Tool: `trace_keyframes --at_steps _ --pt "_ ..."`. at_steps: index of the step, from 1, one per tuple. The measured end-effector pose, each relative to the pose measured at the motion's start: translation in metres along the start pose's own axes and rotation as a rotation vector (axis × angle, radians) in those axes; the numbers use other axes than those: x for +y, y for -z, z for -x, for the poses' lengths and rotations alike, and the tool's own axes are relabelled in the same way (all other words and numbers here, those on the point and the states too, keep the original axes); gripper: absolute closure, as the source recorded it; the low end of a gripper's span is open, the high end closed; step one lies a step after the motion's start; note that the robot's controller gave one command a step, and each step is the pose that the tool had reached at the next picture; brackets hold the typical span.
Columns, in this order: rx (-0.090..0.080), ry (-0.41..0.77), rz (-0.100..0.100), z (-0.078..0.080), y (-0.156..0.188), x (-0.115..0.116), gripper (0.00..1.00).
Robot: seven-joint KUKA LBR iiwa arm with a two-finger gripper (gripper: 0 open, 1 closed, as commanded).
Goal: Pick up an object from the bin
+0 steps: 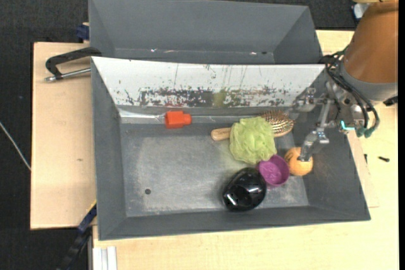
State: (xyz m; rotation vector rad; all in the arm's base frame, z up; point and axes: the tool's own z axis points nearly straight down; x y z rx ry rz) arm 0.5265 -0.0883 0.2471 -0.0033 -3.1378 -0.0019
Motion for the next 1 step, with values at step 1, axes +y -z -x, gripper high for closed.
trace_keyframes --at_steps 1 --pt "-0.007 0.002 -0.001 0.0014 0.0033 0.0003 0.0"
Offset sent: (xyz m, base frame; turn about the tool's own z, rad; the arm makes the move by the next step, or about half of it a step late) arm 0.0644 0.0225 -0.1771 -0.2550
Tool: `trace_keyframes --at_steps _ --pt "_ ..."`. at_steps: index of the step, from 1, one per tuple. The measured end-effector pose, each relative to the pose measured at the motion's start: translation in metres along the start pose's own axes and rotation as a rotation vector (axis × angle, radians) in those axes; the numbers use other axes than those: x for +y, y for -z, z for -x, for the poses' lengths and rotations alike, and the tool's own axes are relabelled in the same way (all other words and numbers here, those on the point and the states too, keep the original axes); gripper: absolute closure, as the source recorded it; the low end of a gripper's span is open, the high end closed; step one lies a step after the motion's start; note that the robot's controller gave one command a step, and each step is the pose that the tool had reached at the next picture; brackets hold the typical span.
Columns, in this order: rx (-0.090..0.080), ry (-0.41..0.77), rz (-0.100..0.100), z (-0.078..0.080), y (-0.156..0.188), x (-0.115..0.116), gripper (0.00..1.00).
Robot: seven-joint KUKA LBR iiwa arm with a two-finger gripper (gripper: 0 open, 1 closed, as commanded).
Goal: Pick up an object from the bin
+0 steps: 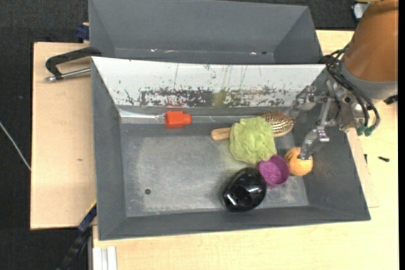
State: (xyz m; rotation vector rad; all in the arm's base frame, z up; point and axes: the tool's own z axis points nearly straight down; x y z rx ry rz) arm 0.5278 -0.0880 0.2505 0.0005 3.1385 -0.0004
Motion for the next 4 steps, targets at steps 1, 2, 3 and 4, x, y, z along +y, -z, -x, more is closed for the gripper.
trace_keyframes --at_steps 1,2,3,4 --pt "-0.003 0.083 0.0 0.022 -0.057 0.007 0.0" --pt "0.002 -0.054 0.001 0.003 -0.08 0.067 0.0" --pt "-0.005 -0.066 0.004 0.023 -0.102 0.078 0.0" --pt "-0.031 0.171 -0.002 0.041 -0.152 0.058 0.0"
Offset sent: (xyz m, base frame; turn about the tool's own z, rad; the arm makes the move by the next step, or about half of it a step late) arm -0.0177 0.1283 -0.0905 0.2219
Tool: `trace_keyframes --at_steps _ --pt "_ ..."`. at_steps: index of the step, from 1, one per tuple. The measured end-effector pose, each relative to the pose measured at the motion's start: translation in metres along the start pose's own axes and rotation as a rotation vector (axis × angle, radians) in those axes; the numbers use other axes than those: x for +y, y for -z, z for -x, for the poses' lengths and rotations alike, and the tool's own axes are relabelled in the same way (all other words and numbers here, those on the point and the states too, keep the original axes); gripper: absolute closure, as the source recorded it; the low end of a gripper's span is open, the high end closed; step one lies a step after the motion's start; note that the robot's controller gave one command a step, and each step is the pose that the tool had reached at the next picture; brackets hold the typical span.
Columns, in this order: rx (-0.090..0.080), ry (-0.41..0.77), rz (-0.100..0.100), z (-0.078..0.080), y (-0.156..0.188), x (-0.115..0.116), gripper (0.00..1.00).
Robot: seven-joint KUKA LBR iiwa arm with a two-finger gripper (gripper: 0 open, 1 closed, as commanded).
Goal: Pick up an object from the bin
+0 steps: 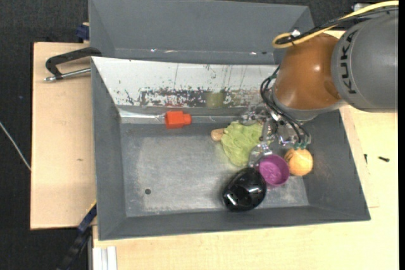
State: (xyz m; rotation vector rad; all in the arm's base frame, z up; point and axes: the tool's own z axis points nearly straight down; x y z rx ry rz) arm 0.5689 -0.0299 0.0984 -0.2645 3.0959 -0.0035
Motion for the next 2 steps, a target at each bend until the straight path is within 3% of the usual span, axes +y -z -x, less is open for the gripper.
trace_keyframes --at_steps 1,2 --pt "0.008 -0.308 -0.006 0.0048 -0.0191 0.0191 1.0" --pt "0.008 -0.308 -0.006 0.0048 -0.0191 0.0192 1.0"
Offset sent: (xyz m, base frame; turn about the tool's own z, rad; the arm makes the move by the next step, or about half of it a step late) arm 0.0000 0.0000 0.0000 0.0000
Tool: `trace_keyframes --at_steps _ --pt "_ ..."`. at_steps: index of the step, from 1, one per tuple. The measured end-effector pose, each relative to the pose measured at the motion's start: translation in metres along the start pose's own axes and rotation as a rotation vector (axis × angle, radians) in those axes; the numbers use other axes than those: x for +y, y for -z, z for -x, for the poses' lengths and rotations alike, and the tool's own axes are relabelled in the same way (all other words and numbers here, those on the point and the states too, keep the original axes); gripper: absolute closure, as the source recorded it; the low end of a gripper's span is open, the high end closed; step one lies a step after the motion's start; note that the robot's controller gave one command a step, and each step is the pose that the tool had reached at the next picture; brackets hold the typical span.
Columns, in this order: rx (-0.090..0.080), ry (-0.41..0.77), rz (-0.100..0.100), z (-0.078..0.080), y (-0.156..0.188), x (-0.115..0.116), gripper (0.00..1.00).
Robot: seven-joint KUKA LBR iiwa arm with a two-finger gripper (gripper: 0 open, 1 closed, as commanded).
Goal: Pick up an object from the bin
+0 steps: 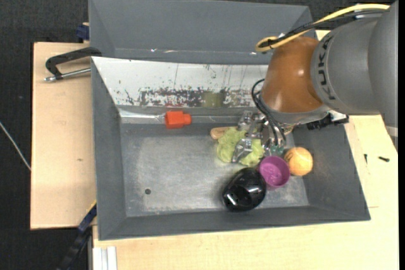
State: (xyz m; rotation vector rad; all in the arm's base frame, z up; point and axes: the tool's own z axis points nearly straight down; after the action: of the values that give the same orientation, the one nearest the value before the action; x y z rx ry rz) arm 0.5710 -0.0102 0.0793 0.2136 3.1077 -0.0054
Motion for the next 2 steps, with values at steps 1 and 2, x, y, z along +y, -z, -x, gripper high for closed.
trace_keyframes --at_steps 1,2 --pt "0.003 0.0 0.0 -0.0001 0.0033 -0.0001 1.0" --pt "0.01 0.0 0.002 0.0 0.012 0.0007 1.0"
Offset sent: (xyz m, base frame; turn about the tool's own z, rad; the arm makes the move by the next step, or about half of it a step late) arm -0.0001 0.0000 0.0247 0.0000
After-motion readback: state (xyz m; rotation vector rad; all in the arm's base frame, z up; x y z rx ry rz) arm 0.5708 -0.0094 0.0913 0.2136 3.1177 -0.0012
